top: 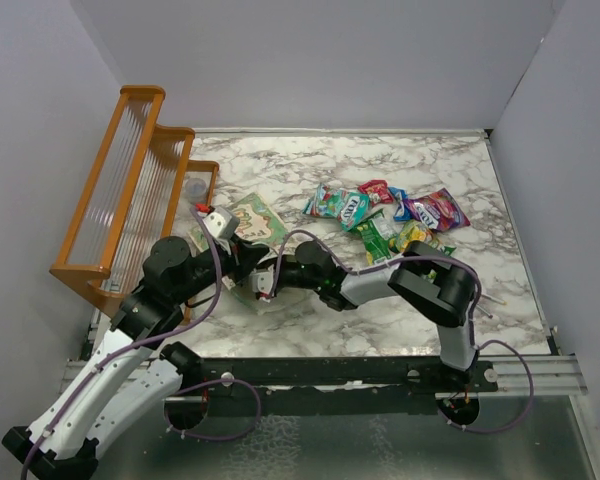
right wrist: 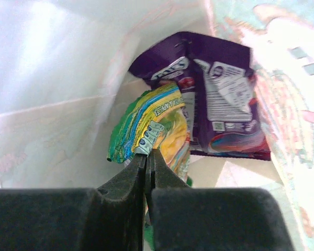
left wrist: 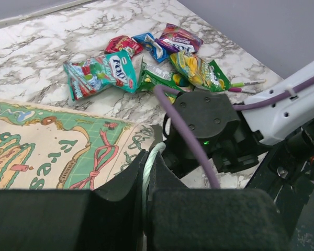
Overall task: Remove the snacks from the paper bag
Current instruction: Take out the snack from the paper bag.
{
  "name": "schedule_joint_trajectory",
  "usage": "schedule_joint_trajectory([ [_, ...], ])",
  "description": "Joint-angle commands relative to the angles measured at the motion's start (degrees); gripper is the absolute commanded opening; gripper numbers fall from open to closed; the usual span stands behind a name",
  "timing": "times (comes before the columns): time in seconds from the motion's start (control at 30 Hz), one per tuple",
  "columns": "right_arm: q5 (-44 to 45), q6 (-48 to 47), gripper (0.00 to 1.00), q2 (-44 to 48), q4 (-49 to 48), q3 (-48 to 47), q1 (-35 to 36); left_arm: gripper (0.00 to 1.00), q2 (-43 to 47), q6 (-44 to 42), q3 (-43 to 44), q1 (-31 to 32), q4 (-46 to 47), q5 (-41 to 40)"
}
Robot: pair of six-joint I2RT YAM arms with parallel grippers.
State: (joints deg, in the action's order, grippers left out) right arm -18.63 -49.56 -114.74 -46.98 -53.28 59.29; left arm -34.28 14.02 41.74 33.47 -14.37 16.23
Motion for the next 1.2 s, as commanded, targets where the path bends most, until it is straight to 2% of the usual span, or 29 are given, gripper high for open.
schedule_joint_trajectory([
  [0.0, -2.1, 4.0, 0.01, 5.8, 0.5, 2.6, 0.2, 0.00, 0.4, 0.7, -0.4, -0.2, 0.7, -3.7],
  [0.13, -2.2, 4.8, 0.01, 8.6, 1.3, 4.9, 0.5, 0.00, 0.1, 2.2, -0.3, -0.2, 1.3, -5.8],
  [0.3, -4.3, 6.6, 0.01, 14.6, 0.2, 10.5, 0.6, 0.00, -0.6, 5.0, 1.3, -0.2, -0.3, -13.4],
  [0.4, -4.3, 11.9, 0.01, 18.9, 0.8, 12.7, 0.6, 0.00, -0.9, 5.4, 1.4, -0.2, -0.5, -15.8],
  [0.63, -7.0, 19.0, 0.01, 30.3, 10.4, 13.9, 0.6, 0.00, -4.8, 7.6, 4.8, -0.2, -3.3, -20.4],
  [0.83, -11.5, 19.7, 0.01, 40.2, 25.4, 12.2, 0.5, 0.00, -6.3, 9.8, 5.4, -0.2, -2.9, -21.6],
  [1.17, -3.8, 25.9, 0.01, 57.3, 43.9, 8.4, 0.5, 0.00, -7.9, 10.8, 8.5, -0.2, -3.9, -26.0],
])
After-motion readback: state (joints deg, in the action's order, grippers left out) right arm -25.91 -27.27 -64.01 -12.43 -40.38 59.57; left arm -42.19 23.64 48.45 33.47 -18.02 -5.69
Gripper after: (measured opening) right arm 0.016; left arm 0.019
